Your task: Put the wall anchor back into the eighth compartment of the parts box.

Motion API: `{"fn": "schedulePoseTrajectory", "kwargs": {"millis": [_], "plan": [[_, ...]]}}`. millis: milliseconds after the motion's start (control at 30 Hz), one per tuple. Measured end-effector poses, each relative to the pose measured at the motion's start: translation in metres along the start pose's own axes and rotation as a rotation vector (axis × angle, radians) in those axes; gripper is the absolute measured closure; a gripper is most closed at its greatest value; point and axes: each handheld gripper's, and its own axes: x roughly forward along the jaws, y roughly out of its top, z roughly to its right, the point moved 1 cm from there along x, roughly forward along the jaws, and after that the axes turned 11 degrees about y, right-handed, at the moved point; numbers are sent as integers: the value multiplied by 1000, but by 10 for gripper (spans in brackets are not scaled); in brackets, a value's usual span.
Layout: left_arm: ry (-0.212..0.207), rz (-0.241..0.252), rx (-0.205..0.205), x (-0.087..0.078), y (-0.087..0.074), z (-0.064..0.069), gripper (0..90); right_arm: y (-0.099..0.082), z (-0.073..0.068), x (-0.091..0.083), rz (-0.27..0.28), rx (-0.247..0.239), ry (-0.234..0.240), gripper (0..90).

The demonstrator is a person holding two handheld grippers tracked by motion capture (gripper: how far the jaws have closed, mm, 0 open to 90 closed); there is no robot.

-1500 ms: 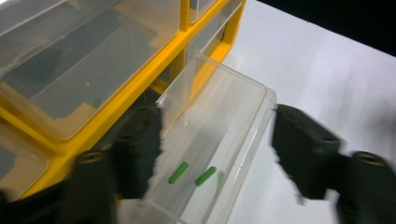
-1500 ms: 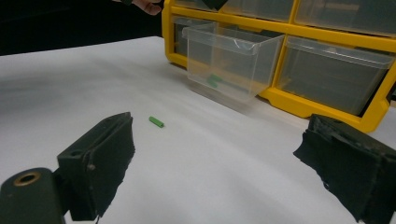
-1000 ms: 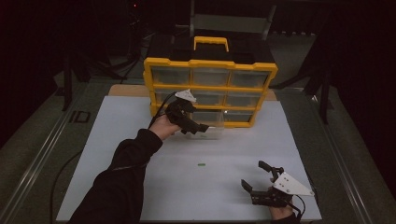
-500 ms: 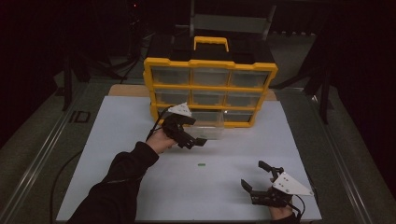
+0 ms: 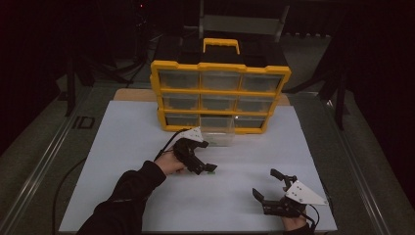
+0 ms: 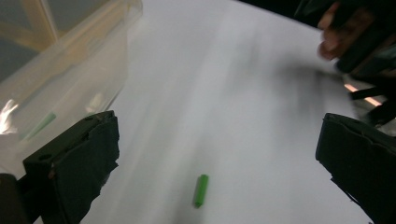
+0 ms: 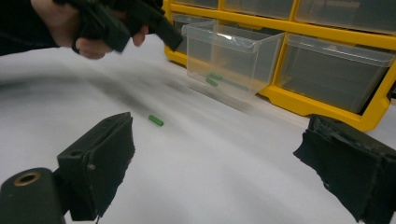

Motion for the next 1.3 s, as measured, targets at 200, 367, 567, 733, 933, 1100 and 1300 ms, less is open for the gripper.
{"fn": "schedulePoseTrajectory", "kwargs": {"millis": [200, 367, 567, 733, 933, 1100, 1300], "plan": [[-4, -56, -6, 12, -13, 2, 0, 0, 0, 0, -2, 1, 2, 89], [22, -108, 17, 21, -22, 6, 0, 0, 0, 0, -2, 0, 2, 89], [41, -132, 33, 27, -28, 8, 133, 0, 0, 0, 0, 0, 3, 89], [42, -146, 57, 30, -32, 9, 258, 0, 0, 0, -2, 2, 5, 89], [51, -173, 121, 35, -35, 15, 481, 0, -1, 1, -4, 0, 6, 89], [89, -185, 140, 37, -35, 16, 622, 0, -1, 1, -6, -1, 9, 89], [114, -210, 195, 38, -33, 22, 703, 0, -1, 1, -7, -6, 7, 89]]}}
